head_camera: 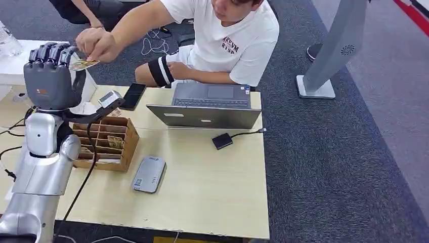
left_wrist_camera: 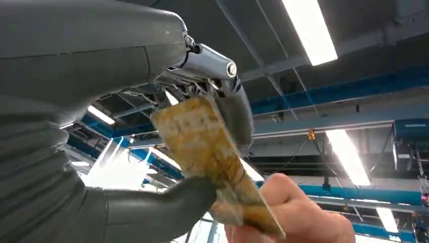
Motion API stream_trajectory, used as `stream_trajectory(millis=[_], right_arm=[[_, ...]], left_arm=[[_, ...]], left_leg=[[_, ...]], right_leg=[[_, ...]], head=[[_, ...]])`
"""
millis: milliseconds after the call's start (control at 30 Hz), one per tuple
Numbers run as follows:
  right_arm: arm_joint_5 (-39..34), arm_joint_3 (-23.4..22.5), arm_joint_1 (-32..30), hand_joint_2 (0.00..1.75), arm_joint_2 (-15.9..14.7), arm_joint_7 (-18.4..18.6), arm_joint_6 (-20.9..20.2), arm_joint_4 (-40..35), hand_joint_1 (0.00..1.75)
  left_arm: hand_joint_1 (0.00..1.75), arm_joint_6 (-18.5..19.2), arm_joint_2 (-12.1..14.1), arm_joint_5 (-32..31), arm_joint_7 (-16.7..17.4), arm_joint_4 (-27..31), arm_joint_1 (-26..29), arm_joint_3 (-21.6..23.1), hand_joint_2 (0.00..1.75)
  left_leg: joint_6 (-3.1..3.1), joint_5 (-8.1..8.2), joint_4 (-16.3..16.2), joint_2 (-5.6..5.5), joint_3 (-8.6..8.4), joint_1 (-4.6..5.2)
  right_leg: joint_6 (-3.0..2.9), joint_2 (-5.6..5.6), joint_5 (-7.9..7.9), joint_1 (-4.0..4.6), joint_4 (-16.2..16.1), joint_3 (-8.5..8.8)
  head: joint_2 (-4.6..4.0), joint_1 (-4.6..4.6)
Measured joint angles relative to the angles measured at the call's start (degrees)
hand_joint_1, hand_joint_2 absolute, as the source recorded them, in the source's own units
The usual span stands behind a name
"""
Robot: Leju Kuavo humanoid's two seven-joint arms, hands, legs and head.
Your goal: Pass the card to the sensor for recognition and then transmit it.
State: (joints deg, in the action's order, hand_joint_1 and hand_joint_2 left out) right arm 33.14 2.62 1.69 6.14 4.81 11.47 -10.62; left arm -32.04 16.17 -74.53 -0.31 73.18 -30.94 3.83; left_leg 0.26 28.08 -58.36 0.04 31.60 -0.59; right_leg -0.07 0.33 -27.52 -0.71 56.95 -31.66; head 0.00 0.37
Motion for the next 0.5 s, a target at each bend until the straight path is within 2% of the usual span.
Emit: stream_trajectory(millis=[500], right_arm=[[0.94,0.31,-0.01,1.75,0.0,0.48,0.02,0.09,0.0]], left_arm=[[1.75,-0.72,0.33,2.03,-0.42,-1.86,0.71,0.39,1.75]], left_leg=[[0.0,0.0,0.0,0.0,0.01,-0.01]], right_leg=[[0.0,0.0,0.0,0.0,0.0,0.0]], head=[[0.0,0.02]])
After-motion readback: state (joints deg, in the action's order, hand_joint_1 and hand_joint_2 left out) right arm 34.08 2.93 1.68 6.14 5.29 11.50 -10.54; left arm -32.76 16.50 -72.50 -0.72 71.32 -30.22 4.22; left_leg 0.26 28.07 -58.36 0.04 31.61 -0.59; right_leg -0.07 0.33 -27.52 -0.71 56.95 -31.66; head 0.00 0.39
